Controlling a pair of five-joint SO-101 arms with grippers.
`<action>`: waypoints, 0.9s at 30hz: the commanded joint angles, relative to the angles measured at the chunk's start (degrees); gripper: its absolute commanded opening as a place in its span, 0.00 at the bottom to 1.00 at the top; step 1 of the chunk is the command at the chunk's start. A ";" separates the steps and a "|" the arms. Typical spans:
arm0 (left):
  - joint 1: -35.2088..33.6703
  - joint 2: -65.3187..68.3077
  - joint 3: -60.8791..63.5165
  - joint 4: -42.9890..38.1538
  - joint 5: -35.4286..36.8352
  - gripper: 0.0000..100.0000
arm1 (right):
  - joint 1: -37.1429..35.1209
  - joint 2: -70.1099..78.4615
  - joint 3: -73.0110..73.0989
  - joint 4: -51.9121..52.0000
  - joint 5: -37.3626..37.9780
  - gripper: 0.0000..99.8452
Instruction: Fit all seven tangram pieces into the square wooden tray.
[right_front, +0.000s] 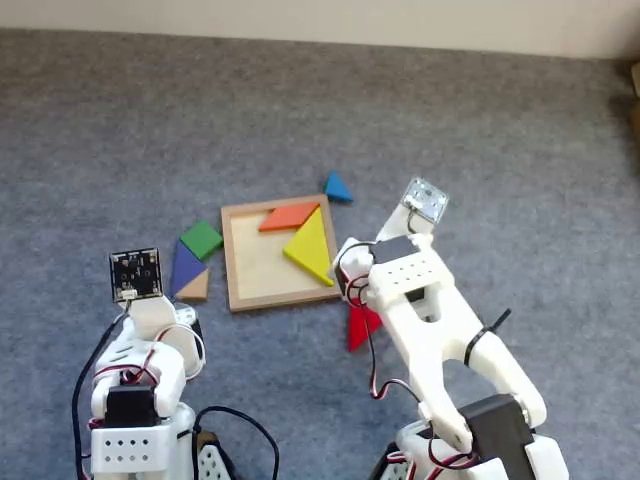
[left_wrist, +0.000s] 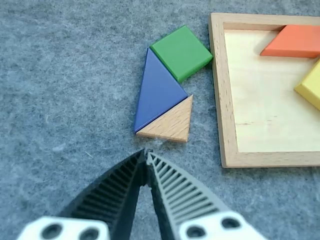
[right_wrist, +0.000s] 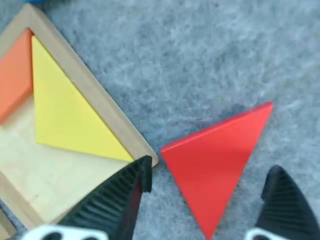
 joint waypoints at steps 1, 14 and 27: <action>-0.84 -0.13 1.19 0.18 -0.35 0.00 | -0.57 -2.68 -0.13 -0.13 0.88 0.34; -0.84 -0.13 1.19 0.18 -0.35 0.00 | -0.48 10.42 -6.46 -0.13 0.88 0.34; -0.84 -0.13 1.19 0.18 -0.35 0.00 | 1.10 13.49 -8.84 -1.98 0.53 0.34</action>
